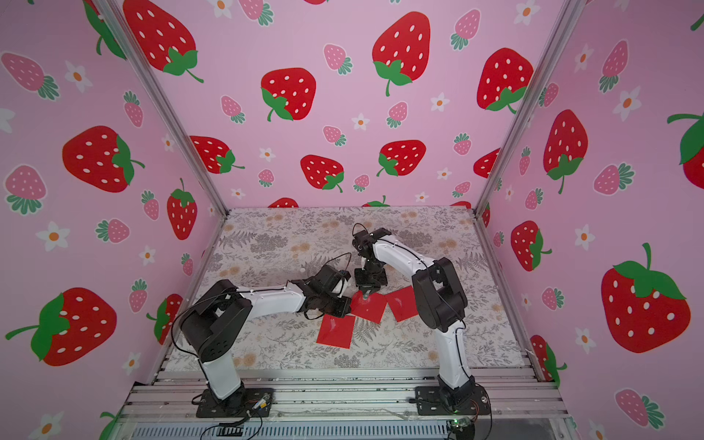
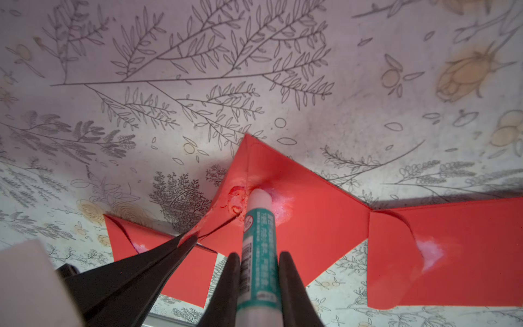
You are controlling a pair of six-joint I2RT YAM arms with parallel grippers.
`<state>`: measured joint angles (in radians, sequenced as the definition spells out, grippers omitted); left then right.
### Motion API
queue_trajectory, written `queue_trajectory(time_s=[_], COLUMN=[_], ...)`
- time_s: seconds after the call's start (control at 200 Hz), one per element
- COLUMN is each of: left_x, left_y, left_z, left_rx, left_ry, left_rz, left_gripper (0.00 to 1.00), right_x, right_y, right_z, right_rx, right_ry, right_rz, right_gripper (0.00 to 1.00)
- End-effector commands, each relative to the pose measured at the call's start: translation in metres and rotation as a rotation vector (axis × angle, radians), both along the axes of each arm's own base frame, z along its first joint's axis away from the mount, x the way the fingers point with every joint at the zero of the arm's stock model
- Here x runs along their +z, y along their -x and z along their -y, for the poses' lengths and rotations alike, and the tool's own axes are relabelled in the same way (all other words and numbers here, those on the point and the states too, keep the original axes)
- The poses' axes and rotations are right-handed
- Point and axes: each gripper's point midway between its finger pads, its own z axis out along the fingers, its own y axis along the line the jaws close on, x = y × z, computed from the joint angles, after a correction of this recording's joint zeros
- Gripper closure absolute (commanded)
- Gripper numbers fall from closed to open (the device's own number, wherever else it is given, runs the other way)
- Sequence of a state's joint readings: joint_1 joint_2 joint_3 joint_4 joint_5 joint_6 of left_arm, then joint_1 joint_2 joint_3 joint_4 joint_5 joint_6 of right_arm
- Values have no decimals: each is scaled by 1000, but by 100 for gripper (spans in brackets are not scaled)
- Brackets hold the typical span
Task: Seal the envelope with a glue stick
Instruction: Apply the envelope at the center of the board.
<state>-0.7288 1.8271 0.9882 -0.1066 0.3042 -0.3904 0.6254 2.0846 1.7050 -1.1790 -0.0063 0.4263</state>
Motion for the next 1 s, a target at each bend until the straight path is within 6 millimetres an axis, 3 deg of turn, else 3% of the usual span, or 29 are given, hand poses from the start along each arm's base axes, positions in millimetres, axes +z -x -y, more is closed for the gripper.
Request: queue_trajectory(time_s=[0.0,0.295,0.695,0.81,0.995], left_x=[-16,-15,-17,-16,-13], left_y=[13,14,14,13,14], left_z=[-2,-1,-2,-2,-3], left_rx=[-19,-23,-20,-18,-15], left_ry=[-27,-21,-21,-20,-18], left_rz=[-61,-63,-61,-59,-56], left_gripper=[100,100,100,100,100], right_x=[-4,-11,-15,-16,-12], right_y=[-2,9,11,6,-11], right_z=[3,-36,-43,-30,12], right_rx=[4,-6,-23,-23,7], right_ry=[55,-119,-159,-78,195], right_rz=[6,-57,-67,-24,95], right_gripper=[100,100,100,100,100])
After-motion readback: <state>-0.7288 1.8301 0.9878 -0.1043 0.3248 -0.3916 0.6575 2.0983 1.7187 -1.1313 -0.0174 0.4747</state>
